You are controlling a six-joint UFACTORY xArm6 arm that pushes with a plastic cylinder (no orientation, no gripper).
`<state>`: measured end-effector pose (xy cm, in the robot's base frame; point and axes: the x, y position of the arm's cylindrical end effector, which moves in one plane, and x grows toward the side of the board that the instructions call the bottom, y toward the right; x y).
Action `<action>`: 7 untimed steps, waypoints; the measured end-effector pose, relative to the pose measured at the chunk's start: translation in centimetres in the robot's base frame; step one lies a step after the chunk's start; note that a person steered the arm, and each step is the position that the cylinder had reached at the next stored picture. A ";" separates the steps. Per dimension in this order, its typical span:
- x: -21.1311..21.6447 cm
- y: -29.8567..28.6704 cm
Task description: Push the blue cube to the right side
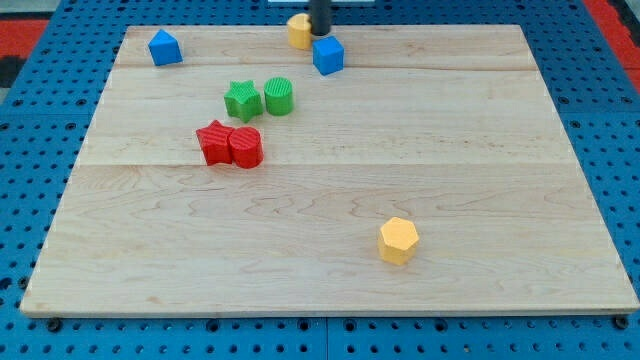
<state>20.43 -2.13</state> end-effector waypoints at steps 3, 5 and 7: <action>7.1 0.4; 1.4 1.9; 5.8 7.8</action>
<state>26.19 5.63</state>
